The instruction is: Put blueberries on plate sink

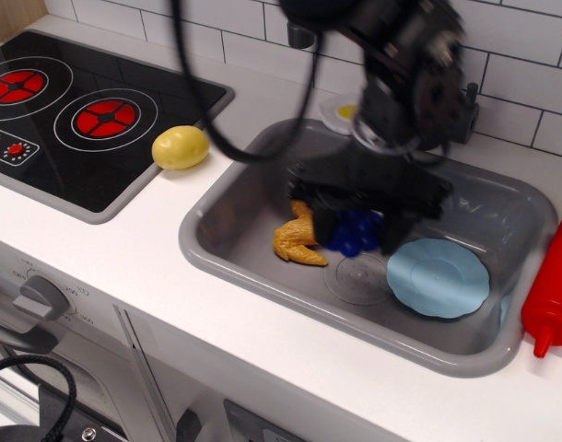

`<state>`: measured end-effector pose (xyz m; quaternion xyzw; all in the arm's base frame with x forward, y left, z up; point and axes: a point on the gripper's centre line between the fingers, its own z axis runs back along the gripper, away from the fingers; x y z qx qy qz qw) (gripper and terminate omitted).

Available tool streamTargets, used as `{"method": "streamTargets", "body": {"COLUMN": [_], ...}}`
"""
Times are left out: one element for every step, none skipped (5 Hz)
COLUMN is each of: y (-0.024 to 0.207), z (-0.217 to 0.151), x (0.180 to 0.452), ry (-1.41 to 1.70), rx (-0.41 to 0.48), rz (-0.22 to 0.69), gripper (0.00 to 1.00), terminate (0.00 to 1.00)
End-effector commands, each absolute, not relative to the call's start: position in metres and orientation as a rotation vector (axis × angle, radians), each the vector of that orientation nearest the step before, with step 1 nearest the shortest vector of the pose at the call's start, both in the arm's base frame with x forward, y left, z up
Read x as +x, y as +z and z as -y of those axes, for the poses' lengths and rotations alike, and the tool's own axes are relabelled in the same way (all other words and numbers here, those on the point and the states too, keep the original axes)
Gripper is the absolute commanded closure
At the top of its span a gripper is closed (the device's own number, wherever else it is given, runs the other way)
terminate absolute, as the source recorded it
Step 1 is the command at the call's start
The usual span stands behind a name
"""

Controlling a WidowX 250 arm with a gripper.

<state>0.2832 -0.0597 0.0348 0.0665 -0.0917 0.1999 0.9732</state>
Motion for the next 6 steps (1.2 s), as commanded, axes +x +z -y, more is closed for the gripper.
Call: {"method": "streamTargets", "body": {"y": [0.025,0.019,0.019,0.025,0.04,0.068], "z": [0.1,0.117,0.119,0.111,0.106,0.098], "x": [0.315,0.324,0.329,0.326,0.323,0.32], "ry": [0.351,0.341,0.375,0.39,0.383,0.4], "rx": [0.058,0.043,0.061,0.046,0.022,-0.002], "rz": [0.353,0.364,0.356,0.309,0.296,0.302], "gripper": [1.0,1.0,1.0,0.0,0.0,0.0], "terminate": [0.0,0.0,0.0,0.0,0.0,0.0]}}
